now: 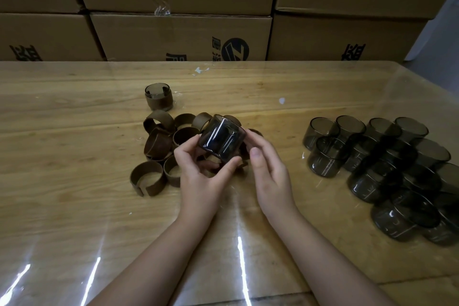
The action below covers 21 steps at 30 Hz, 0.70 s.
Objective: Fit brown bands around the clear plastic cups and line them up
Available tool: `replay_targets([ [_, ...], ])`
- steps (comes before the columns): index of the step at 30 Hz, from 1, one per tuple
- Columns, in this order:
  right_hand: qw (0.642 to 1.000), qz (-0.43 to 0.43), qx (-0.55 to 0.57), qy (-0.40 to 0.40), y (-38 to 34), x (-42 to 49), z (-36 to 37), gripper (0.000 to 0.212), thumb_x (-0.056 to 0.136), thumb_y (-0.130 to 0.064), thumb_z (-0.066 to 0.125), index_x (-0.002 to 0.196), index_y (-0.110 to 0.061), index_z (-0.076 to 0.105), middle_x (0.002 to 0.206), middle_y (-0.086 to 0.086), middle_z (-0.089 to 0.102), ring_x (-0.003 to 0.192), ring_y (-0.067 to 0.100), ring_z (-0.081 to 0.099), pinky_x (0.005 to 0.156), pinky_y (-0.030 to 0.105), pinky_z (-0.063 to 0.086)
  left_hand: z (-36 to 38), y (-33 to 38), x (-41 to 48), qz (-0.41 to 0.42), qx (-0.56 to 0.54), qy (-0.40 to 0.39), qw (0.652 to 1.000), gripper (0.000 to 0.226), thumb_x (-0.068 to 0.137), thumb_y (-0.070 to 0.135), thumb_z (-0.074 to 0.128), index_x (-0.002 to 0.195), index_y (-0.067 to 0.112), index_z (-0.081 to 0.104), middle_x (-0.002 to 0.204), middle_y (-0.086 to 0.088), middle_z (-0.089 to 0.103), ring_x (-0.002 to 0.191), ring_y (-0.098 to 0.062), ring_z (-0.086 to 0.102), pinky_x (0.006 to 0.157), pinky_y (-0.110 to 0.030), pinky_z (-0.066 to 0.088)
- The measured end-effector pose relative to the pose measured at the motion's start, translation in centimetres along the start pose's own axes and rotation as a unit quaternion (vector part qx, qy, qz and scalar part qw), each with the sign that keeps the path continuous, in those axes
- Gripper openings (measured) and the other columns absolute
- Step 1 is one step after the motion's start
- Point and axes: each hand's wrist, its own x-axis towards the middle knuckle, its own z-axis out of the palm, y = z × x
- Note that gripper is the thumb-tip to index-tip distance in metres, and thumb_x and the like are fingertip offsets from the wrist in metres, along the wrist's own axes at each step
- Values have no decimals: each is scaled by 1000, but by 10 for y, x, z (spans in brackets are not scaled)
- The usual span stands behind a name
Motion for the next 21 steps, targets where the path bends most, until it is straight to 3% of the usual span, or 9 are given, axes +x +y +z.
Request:
replay_targets([
  [3, 1000, -4, -12, -8, 0, -1, 1, 44, 94, -56, 46, 133, -36, 54, 135, -15, 58, 129, 6, 50, 100, 16, 41, -1, -3, 3, 29, 36, -2, 999, 75, 72, 15, 81, 126, 38, 35, 127, 2, 43, 112, -16, 55, 75, -20, 53],
  [7, 1000, -18, -18, -3, -1, -2, 1, 41, 97, -42, 47, 134, -29, 54, 138, -12, 57, 132, 8, 48, 105, 20, 40, -2, -6, 4, 39, 34, -8, 999, 78, 76, 7, 78, 133, 38, 36, 123, 23, 31, 114, 0, 49, 78, -13, 51],
  [10, 999, -26, -22, 13, -5, -1, 0, 42, 96, -37, 45, 134, -22, 54, 137, -8, 58, 132, 8, 49, 106, 22, 39, -1, -6, 4, 31, 45, -23, 998, 75, 74, 17, 75, 134, 40, 37, 121, 21, 33, 112, 1, 50, 80, -13, 49],
  [14, 999, -32, -24, 27, -10, 1, -3, 42, 96, -35, 42, 133, -19, 54, 137, -15, 56, 131, 3, 48, 103, 14, 37, -1, -4, 3, 54, 72, -66, 994, 75, 71, 32, 78, 134, 42, 38, 120, 15, 39, 112, -18, 55, 83, -17, 51],
  [17, 999, -27, -17, 31, -10, 2, -6, 42, 96, -37, 38, 132, -19, 54, 136, -16, 55, 130, 3, 48, 103, 14, 37, -2, -2, 1, 68, 100, -86, 989, 69, 71, 47, 71, 132, 46, 39, 118, 17, 42, 109, -12, 55, 84, -14, 48],
  [21, 999, -26, -1, 25, -10, 4, -5, 42, 97, -40, 35, 132, -23, 51, 138, -7, 56, 134, 10, 46, 111, 28, 36, -2, 1, 3, 43, 103, -81, 990, 67, 69, 52, 70, 129, 45, 42, 114, 18, 47, 103, 0, 55, 81, -12, 46],
])
